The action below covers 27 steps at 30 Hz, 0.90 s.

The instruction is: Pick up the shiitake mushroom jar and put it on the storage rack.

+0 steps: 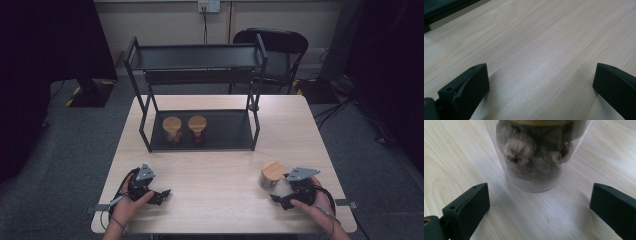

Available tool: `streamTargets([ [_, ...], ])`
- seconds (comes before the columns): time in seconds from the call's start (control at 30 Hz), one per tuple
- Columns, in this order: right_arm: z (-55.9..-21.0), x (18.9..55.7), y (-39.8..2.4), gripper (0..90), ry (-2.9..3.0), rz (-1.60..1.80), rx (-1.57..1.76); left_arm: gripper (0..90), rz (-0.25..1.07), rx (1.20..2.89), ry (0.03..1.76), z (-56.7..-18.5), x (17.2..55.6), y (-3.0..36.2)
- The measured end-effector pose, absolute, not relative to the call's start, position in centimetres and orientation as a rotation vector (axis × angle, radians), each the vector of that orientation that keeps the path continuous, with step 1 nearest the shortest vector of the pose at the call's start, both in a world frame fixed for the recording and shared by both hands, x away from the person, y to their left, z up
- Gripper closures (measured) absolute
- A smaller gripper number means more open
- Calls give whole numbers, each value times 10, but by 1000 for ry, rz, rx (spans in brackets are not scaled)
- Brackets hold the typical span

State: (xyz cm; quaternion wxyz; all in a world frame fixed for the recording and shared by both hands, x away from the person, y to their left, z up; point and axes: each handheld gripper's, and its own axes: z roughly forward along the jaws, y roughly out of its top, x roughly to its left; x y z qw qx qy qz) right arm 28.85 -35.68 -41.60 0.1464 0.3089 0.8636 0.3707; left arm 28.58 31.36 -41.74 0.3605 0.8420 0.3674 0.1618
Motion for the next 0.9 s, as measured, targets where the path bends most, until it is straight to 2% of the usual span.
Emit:
streamTargets([
  [0.43,-418,286,-360,36,2404,1183,905,2,417,2170,947,-417,286,314],
  [0.9,-425,297,-359,145,2367,1304,935,2,417,2170,947,-417,286,314],
])
